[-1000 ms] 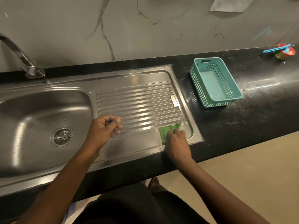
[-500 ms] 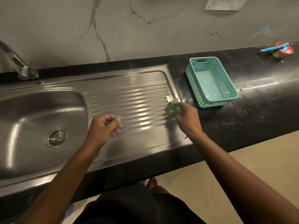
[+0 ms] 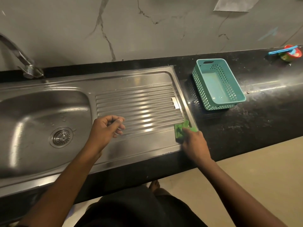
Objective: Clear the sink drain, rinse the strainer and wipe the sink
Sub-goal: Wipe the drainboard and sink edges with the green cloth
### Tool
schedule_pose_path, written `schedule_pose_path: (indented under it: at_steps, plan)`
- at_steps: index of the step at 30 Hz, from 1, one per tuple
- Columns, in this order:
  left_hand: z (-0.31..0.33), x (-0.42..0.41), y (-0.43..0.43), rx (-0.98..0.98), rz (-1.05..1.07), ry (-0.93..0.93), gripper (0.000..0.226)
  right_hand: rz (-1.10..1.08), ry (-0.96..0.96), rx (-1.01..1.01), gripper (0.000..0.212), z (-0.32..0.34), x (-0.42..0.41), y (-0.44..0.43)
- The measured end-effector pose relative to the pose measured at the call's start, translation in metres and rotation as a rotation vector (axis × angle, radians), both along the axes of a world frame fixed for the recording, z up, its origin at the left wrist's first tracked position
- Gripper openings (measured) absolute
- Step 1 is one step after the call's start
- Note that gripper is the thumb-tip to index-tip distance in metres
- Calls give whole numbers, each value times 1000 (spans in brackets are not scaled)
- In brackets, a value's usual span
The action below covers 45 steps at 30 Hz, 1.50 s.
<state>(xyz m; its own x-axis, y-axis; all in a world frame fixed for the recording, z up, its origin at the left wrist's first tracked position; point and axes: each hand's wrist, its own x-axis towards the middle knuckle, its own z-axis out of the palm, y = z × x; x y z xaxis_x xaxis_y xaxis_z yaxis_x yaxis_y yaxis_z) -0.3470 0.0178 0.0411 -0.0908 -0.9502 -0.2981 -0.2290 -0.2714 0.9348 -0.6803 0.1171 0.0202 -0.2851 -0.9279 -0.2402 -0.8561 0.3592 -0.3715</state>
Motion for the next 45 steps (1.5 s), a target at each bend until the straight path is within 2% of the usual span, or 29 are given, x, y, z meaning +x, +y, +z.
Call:
schedule_pose_path:
  at_steps: [4,6,8,10,12,14,18,27,30,33,35,42,45]
  plan:
    - [0,10,0,5,4,1,13,-41,-171,-63,45,3,42,13]
    - [1,16,-1,8,6,-1,13,32,-232,-39,43,3,79,15]
    - [2,22,-2,13,18,2,12,171,-268,-34,41,-2,128,14]
    - [4,26,-2,12,36,3,12,365,-308,-49,48,-6,180,12]
    - [6,30,-3,12,52,7,11,600,-262,-24,52,-9,213,9]
    - [8,34,-4,17,56,10,12,702,-194,-6,49,-11,216,4]
    - [9,42,-7,16,65,15,12,628,-144,-31,45,-15,174,14]
    - [6,48,-2,14,72,7,12,143,116,-16,51,6,-20,34]
    - [9,56,2,13,108,11,12,75,155,-41,47,0,-12,33]
    - [11,68,8,17,165,15,12,27,72,-118,44,-12,30,35]
    - [11,78,12,27,203,3,12,109,9,-147,45,-16,66,34]
    - [9,117,18,51,271,9,14,662,-246,-136,33,-18,246,9]
    - [5,134,18,44,293,4,13,842,-227,-103,30,-20,287,-4]
